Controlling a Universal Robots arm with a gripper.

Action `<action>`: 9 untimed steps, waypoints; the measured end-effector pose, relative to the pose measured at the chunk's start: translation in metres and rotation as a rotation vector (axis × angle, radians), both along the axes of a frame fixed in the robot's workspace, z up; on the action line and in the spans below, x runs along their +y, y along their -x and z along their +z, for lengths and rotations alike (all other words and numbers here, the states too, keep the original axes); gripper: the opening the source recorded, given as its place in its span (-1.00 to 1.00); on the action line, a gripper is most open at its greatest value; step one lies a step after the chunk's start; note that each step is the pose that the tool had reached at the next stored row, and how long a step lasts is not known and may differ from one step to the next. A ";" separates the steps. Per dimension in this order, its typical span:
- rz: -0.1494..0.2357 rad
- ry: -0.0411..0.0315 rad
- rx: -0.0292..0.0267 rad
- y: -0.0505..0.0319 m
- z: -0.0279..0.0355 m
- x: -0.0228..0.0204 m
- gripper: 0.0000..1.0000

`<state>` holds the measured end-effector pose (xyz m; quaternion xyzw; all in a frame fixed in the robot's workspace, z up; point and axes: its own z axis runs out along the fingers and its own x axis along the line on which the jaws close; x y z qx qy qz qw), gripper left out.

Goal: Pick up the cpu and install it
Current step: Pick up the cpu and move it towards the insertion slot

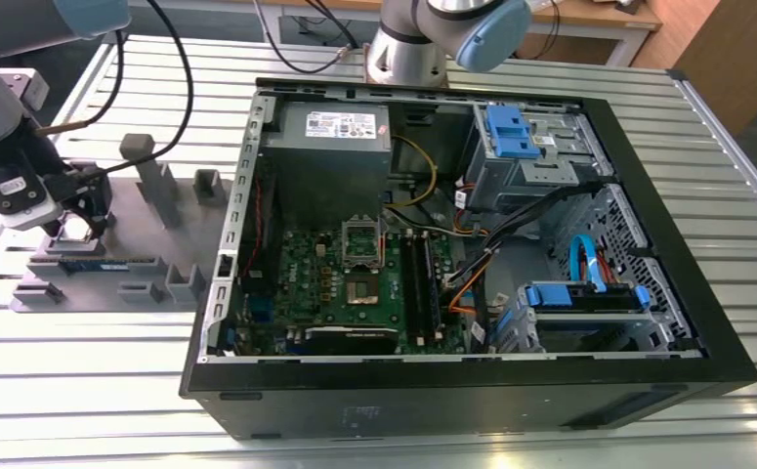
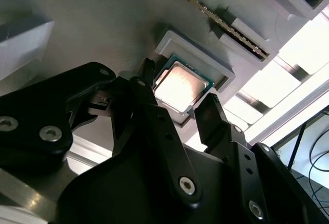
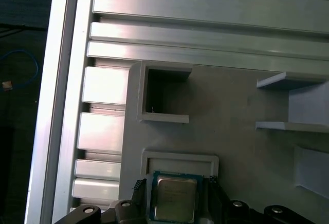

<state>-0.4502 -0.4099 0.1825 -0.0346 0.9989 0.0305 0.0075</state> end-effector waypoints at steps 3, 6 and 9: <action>-0.001 0.0002 0.0000 0.0000 0.0000 0.0000 0.18; -0.002 0.0007 -0.0001 0.0000 0.0000 0.0000 0.18; -0.002 0.0011 -0.0001 0.0000 0.0007 0.0000 0.18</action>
